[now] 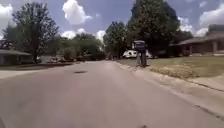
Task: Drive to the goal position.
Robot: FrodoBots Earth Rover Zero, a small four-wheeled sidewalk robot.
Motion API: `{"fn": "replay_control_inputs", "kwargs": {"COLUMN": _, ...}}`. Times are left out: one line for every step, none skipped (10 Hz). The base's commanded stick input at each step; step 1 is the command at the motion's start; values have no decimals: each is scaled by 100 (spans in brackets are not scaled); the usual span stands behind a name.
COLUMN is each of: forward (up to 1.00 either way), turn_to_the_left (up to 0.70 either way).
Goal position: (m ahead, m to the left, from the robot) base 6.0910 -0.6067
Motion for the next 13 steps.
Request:
{"fn": "replay_control_inputs", "kwargs": {"forward": 85, "turn_to_the_left": 0}}
{"fn": "replay_control_inputs", "kwargs": {"forward": 85, "turn_to_the_left": 0}}
{"fn": "replay_control_inputs", "kwargs": {"forward": 85, "turn_to_the_left": 0}}
{"fn": "replay_control_inputs", "kwargs": {"forward": 85, "turn_to_the_left": 0}}
{"fn": "replay_control_inputs", "kwargs": {"forward": 85, "turn_to_the_left": 0}}
{"fn": "replay_control_inputs", "kwargs": {"forward": 85, "turn_to_the_left": 0}}
{"fn": "replay_control_inputs", "kwargs": {"forward": 85, "turn_to_the_left": 0}}
{"fn": "replay_control_inputs", "kwargs": {"forward": 85, "turn_to_the_left": 0}}
{"fn": "replay_control_inputs", "kwargs": {"forward": 85, "turn_to_the_left": 0}}
{"fn": "replay_control_inputs", "kwargs": {"forward": 85, "turn_to_the_left": 0}}
{"fn": "replay_control_inputs", "kwargs": {"forward": 85, "turn_to_the_left": 0}}
{"fn": "replay_control_inputs", "kwargs": {"forward": 85, "turn_to_the_left": 0}}
{"fn": "replay_control_inputs", "kwargs": {"forward": 85, "turn_to_the_left": 0}}
